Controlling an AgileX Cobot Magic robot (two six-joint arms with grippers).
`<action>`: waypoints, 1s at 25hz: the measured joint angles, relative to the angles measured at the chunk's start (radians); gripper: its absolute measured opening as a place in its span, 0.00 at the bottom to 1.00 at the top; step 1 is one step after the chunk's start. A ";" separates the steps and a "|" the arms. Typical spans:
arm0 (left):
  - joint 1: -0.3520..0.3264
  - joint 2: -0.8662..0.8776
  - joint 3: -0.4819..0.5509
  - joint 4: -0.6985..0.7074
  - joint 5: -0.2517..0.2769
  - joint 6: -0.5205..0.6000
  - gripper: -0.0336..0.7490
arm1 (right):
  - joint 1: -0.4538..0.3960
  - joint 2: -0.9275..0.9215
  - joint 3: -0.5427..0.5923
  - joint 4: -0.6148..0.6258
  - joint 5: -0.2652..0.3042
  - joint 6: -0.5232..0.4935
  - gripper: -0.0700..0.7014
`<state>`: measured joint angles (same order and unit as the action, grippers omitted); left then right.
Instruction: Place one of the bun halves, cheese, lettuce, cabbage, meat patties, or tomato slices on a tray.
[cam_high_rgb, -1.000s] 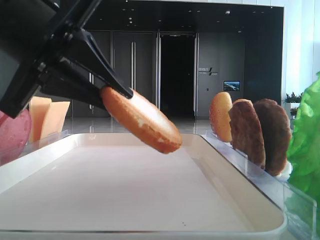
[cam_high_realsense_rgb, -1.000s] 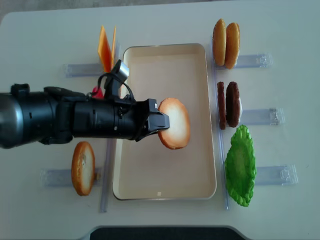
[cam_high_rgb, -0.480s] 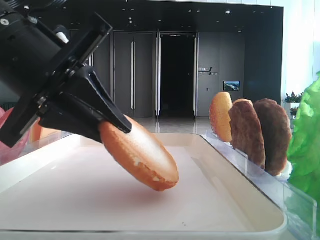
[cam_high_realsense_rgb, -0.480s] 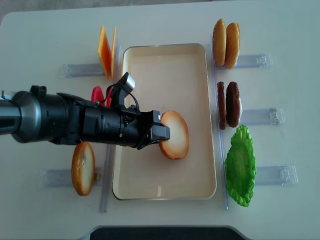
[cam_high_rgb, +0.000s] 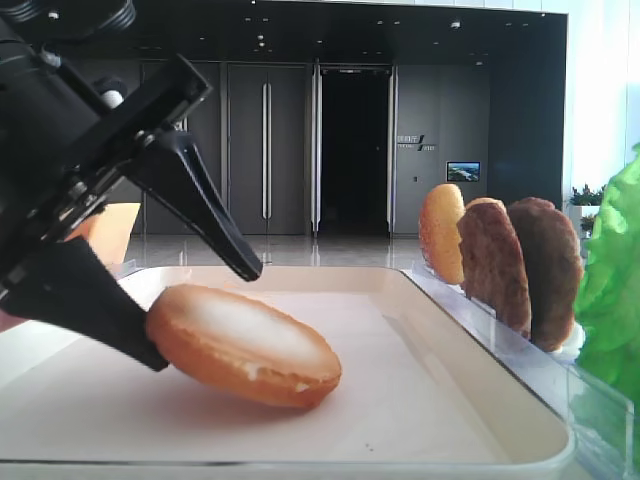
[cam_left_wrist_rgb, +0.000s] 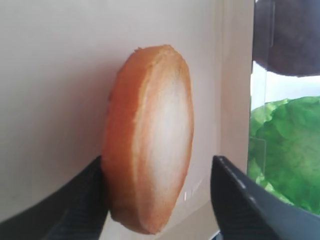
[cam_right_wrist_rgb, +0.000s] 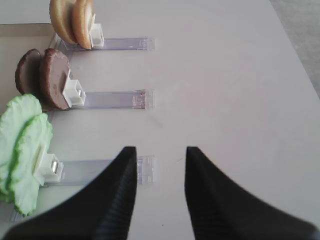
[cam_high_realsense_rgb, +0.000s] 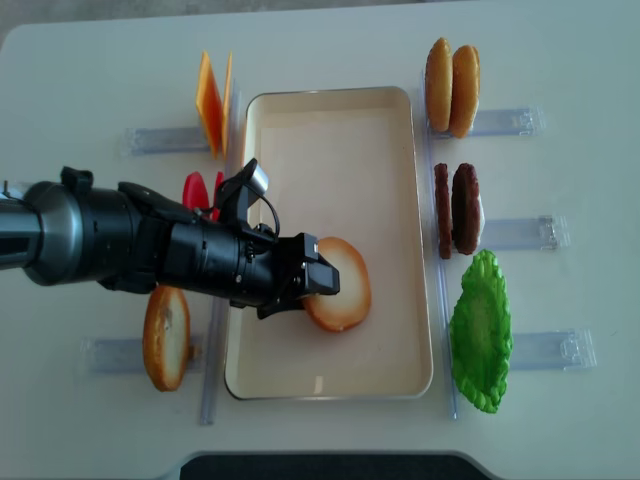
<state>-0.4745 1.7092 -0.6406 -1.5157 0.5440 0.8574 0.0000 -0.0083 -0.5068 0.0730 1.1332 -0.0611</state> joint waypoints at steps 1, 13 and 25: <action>0.000 0.000 0.000 0.031 0.000 -0.028 0.69 | 0.000 0.000 0.000 0.000 0.000 0.000 0.39; 0.000 -0.252 -0.006 0.687 0.038 -0.672 0.79 | 0.000 0.000 0.000 0.000 0.000 0.000 0.39; 0.000 -0.540 -0.370 1.508 0.646 -1.108 0.69 | 0.000 0.000 0.000 0.000 0.000 0.000 0.39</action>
<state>-0.4745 1.1696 -1.0103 -0.0078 1.1901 -0.2510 0.0000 -0.0083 -0.5068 0.0730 1.1332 -0.0611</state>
